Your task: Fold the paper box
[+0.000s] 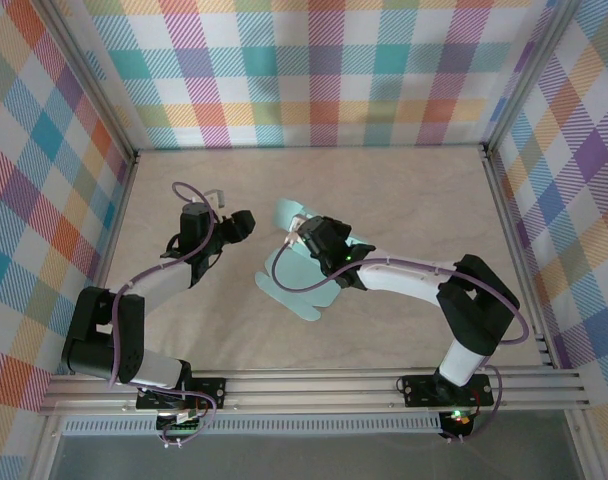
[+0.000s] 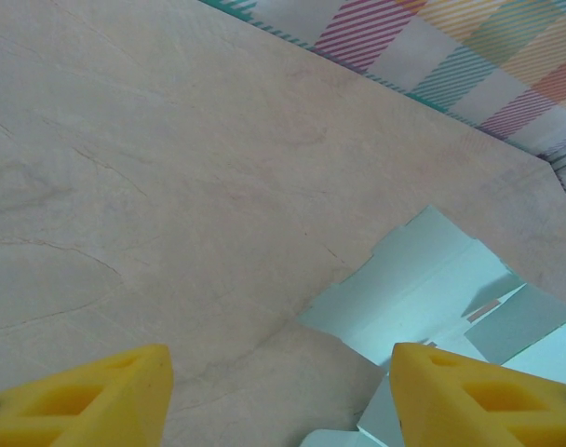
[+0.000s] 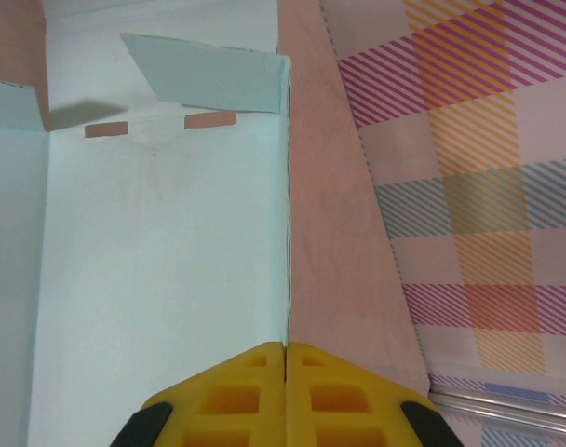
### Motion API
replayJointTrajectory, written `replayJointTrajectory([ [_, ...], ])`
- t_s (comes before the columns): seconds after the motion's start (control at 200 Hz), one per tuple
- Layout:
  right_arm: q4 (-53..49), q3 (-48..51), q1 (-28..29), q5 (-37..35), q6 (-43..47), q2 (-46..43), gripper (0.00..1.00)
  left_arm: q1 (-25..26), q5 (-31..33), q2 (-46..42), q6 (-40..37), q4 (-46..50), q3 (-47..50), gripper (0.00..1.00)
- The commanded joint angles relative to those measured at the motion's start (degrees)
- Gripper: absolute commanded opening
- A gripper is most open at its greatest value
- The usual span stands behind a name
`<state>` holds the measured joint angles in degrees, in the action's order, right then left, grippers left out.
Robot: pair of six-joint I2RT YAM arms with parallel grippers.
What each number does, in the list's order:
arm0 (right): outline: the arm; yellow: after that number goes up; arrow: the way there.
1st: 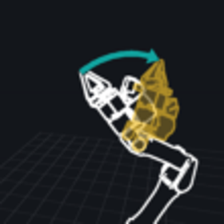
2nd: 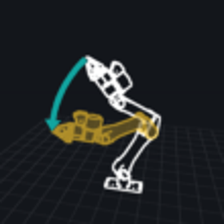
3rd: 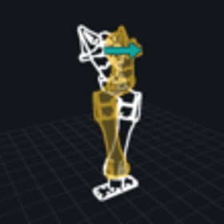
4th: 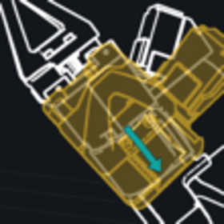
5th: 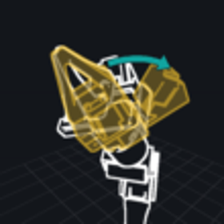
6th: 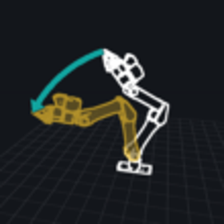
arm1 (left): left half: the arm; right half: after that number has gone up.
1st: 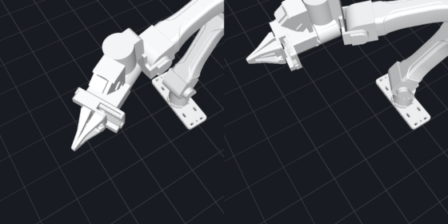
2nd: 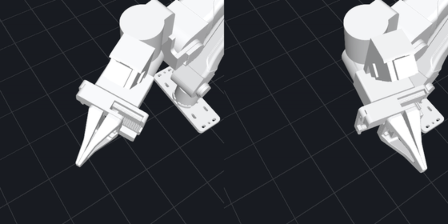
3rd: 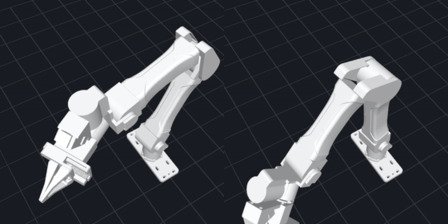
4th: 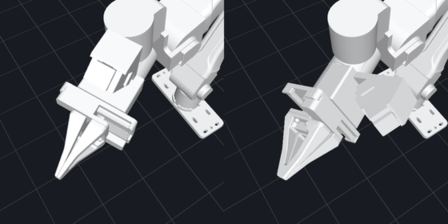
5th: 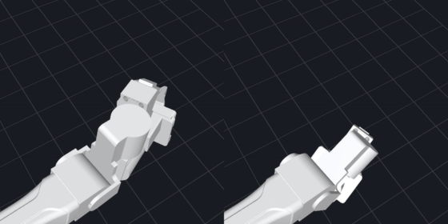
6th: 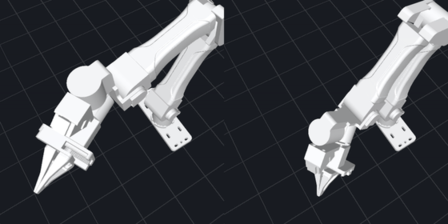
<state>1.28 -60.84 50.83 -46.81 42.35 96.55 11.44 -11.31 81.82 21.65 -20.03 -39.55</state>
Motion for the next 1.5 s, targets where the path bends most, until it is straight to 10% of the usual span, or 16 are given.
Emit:
replayJointTrajectory([
  [0.0,4.4,0.7,0.3,-1.6,3.6,0.6,0.00,-1.0,-0.9,0.6,0.2,-2.0,0.6,0.63],
  [0.155,27.1,8.1,2.6,-3.5,18.6,1.8,0.00,-1.7,-1.4,1.3,0.6,-2.3,0.5,0.64],
  [1.495,68.6,22.2,6.8,2.2,38.7,10.9,0.00,-9.2,-23.2,25.9,-6.5,19.6,-22.5,0.62],
])
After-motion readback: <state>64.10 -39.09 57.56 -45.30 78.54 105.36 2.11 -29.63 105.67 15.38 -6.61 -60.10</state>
